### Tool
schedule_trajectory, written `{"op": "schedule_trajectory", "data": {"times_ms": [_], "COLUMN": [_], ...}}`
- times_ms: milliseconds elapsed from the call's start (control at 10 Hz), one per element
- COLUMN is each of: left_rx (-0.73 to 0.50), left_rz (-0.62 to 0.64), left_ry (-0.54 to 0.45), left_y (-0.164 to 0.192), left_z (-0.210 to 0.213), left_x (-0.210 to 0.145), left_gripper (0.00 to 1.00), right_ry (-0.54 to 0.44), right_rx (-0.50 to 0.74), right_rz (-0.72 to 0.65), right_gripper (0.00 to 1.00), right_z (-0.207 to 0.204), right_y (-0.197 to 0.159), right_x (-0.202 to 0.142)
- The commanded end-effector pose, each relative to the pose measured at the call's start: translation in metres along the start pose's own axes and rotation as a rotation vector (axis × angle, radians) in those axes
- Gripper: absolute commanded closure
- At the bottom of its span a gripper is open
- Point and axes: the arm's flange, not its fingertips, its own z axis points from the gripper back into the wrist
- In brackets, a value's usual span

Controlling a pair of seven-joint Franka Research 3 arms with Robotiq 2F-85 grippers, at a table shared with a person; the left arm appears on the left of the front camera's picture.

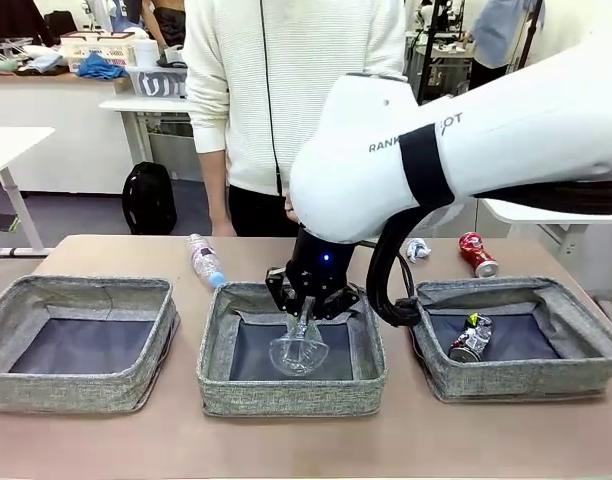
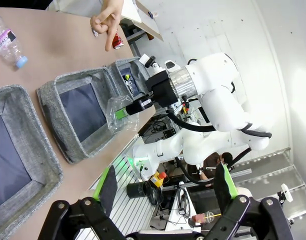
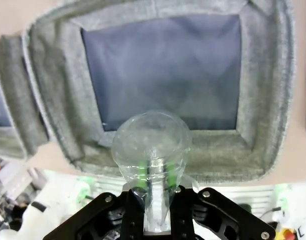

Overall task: Sort the waste into the appropriate baskets.
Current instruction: Place the picked waste into the Fabric basket indicated by the person.

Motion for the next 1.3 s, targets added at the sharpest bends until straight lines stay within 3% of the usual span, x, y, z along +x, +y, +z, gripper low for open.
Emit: {"op": "schedule_trajectory", "data": {"times_ms": [0,300,400,500,600,700,800,1200], "left_rx": [-0.018,-0.018,-0.018,-0.018,-0.018,-0.018,-0.018,-0.018], "left_rz": [-0.007,-0.007,-0.007,-0.007,-0.007,-0.007,-0.007,-0.007], "left_ry": [-0.008,-0.008,-0.008,-0.008,-0.008,-0.008,-0.008,-0.008], "left_y": [-0.0026,-0.0026,-0.0026,-0.0026,-0.0026,-0.0026,-0.0026,-0.0026], "left_z": [-0.0013,-0.0013,-0.0013,-0.0013,-0.0013,-0.0013,-0.0013,-0.0013], "left_x": [0.0008,0.0008,0.0008,0.0008,0.0008,0.0008,0.0008,0.0008], "left_gripper": [0.0,0.0,0.0,0.0,0.0,0.0,0.0,0.0], "right_ry": [0.007,0.003,-0.014,-0.017,-0.016,-0.016,-0.018,-0.005], "right_rx": [0.037,0.044,0.072,0.069,0.069,0.073,0.08,0.099], "right_rz": [0.001,-0.017,-0.027,-0.033,-0.034,-0.036,-0.043,-0.056], "right_gripper": [0.85,0.85,0.27,0.28,0.0,0.23,0.0,0.0], "right_z": [0.0077,0.0068,0.0075,0.008,0.0077,0.0075,0.0072,0.0083], "right_y": [-0.0096,-0.0101,-0.0126,-0.0137,-0.0141,-0.0149,-0.0155,-0.0191], "right_x": [-0.0032,-0.0024,-0.001,-0.0011,-0.0016,-0.0015,-0.0013,-0.0006]}}
